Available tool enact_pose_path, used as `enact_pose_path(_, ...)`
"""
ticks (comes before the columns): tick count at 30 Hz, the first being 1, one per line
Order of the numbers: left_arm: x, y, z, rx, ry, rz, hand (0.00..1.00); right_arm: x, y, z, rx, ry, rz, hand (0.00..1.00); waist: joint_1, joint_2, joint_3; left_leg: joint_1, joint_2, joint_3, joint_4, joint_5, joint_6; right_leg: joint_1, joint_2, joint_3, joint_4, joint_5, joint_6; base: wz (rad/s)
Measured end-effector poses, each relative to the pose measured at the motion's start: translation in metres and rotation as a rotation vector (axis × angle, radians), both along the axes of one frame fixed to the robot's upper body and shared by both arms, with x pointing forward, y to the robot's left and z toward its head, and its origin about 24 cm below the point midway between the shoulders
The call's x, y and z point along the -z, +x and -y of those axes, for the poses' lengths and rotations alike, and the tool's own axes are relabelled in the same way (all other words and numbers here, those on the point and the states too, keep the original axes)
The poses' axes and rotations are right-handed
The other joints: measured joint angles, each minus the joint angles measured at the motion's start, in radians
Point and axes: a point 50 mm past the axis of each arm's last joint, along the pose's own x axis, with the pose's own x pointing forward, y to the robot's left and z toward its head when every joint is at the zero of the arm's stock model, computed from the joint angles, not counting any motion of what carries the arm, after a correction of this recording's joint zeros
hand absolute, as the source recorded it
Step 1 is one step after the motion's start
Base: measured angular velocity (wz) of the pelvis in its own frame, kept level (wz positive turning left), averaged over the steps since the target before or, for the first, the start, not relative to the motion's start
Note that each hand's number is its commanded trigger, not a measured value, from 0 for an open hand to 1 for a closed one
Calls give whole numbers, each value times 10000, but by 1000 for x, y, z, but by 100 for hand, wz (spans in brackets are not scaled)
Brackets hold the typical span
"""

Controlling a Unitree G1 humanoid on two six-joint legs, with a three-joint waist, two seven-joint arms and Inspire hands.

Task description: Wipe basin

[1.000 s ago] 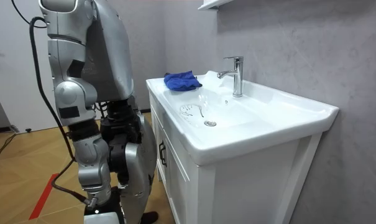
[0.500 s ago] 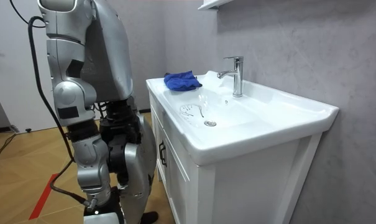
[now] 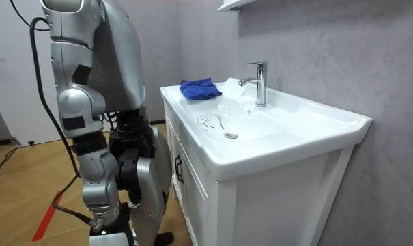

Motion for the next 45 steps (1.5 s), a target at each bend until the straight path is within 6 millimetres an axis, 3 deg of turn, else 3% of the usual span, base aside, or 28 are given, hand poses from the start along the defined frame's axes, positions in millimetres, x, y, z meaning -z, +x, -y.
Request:
enact_pose_path(12, -1, -12, -5, -2355, 403, 231, 0, 0, 2, 1, 108, 2, -115, 0, 32, -20, 7, -198, -107, -353, 100, 25, -6, 119, -2, -293, -257, -28, -95, 8)
enact_pose_path(18, -6, -32, -16, -4277, 1206, 328, 0, -1, 3, 6, 302, -216, -27, 0, 89, -43, -17, -383, -259, -734, 97, 100, -63, 145, -37, -776, -256, -157, -113, 21)
enact_pose_path(21, -8, -36, -23, -5113, 1945, 497, 0, -3, 4, 11, 131, -397, -46, 0, 511, 57, -22, -324, -250, -884, 96, 148, -133, 191, -6, -921, -213, -159, -115, 13)
enact_pose_path(27, -12, -49, -32, -6730, 2950, 441, 0, -7, 4, 25, 299, -814, 97, 0, 853, 267, 1, -248, -300, -1134, 51, 146, -151, 405, -13, -1181, -193, -234, -145, 13)
enact_pose_path(36, -28, -59, -60, -8730, 5923, 849, 0, -11, 15, 37, 858, -1700, 1075, 0, 1201, 475, -47, -304, -473, -1587, 58, 243, -289, 395, -97, -1329, -62, -628, -277, 13)
enact_pose_path(40, -43, -52, -82, -9553, 7909, 1619, 0, -15, 21, 47, 1125, -2221, 1679, 0, 1263, 592, -101, -466, -537, -1740, 61, 355, -344, 329, -100, -1662, -31, -653, -292, 17)
enact_pose_path(45, -62, -38, -103, -9807, 9477, 2871, 0, -16, 24, 50, 1164, -2309, 2026, 0, 1551, 720, -89, -395, -541, -1822, -30, 377, -364, 309, -160, -1707, 113, -678, -299, 3)
